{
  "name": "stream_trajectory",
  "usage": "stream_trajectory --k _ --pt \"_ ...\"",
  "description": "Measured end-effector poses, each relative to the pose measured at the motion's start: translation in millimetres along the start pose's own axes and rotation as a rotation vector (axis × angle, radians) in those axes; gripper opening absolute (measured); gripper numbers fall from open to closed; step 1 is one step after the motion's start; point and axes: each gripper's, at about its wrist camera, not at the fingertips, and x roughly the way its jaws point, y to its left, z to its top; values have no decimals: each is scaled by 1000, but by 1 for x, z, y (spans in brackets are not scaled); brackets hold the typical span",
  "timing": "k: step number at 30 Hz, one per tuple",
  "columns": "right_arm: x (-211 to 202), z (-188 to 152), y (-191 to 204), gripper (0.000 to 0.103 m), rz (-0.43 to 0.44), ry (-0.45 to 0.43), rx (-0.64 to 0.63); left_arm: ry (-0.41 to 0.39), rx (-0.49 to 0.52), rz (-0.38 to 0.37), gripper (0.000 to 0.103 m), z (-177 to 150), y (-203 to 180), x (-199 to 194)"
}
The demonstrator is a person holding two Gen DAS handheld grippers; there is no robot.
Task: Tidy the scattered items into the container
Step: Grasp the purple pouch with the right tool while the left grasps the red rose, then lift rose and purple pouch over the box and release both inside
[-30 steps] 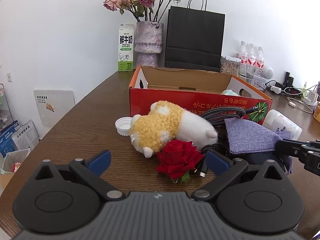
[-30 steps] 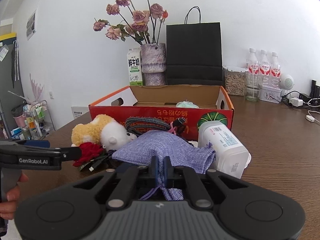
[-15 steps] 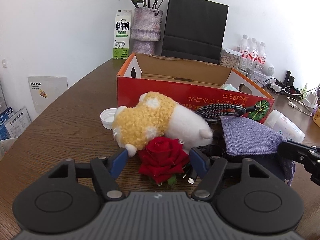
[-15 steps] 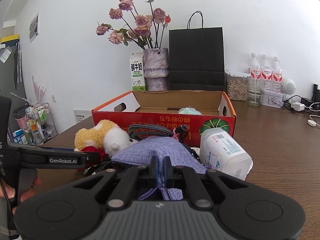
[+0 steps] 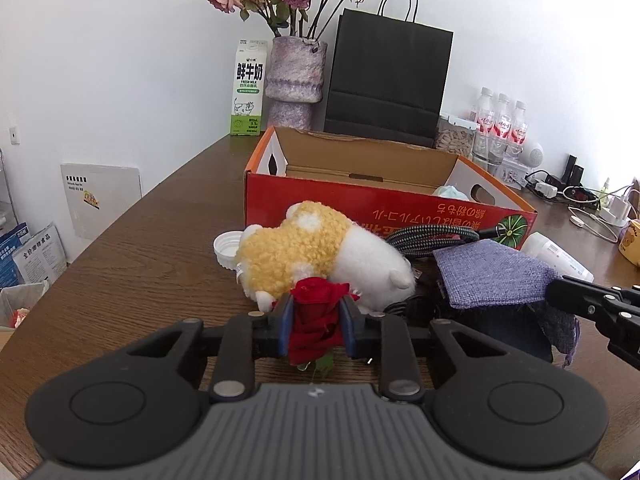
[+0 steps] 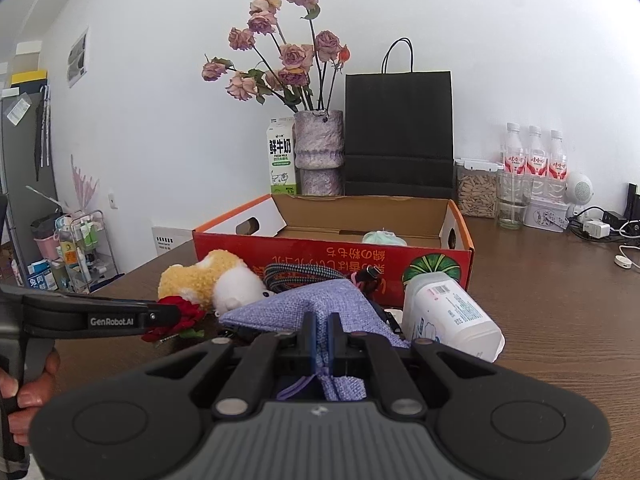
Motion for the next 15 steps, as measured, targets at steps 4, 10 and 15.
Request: stream_trajectory --k 4,10,15 --pt "-6 4 1 4 -3 -20 -5 -34 7 1 24 5 -1 -9" --pt "-16 14 3 4 -6 -63 -21 -87 8 -5 24 18 -2 -23" --pt "-20 28 4 4 -15 -109 -34 -149 17 -10 24 35 -7 -33"
